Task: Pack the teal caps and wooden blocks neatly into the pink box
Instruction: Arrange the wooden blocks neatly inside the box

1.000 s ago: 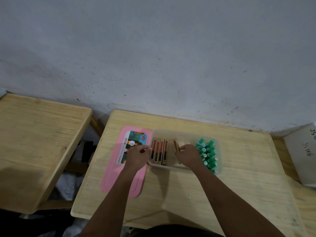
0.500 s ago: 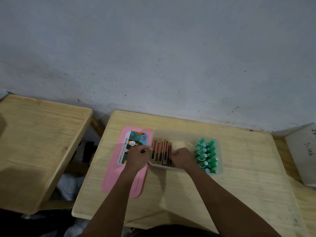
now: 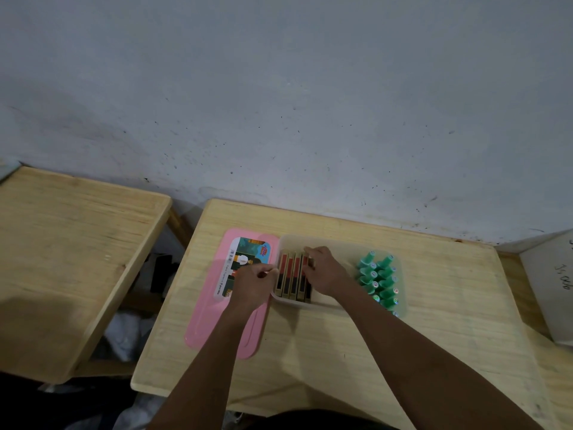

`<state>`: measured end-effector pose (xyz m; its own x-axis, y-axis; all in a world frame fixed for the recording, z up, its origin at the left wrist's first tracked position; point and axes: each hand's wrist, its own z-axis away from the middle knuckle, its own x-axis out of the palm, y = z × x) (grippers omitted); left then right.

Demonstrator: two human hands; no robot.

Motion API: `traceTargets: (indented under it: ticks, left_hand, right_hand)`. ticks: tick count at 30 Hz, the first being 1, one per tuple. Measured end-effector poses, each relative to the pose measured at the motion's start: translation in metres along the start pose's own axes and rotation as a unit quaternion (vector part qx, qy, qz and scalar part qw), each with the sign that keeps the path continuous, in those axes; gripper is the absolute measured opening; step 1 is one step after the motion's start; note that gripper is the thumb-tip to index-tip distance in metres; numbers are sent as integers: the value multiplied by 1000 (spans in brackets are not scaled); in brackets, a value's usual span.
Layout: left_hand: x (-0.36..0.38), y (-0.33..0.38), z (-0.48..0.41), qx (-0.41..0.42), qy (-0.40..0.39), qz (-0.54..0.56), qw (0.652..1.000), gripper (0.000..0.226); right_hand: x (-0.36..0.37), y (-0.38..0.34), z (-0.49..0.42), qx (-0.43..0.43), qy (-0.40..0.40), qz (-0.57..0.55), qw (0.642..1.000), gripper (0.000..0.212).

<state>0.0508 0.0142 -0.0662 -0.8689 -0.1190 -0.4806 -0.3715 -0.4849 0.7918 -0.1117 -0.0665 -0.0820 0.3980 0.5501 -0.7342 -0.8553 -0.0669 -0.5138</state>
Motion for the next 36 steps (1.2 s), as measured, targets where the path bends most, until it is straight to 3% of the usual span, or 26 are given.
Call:
traceTargets:
  ticks: [11,25,32,36]
  left_hand:
    - [-1,2,2,1,5,-10,1000,33]
    - [-1,3,4,7,8,11,1000,33]
    - [0,3,4,9,17,12,1000,34]
    - [0,2,3,14,18,10,1000,33]
  right_hand:
    - [0,1,-7,-2,-18,-11,1000,49]
    - [16,-28,-14,2,8,124,992,46]
    - [23,-35,-16,28,-24,67,997,41]
    - [24,-31,-9,14,22,-9,1000,45]
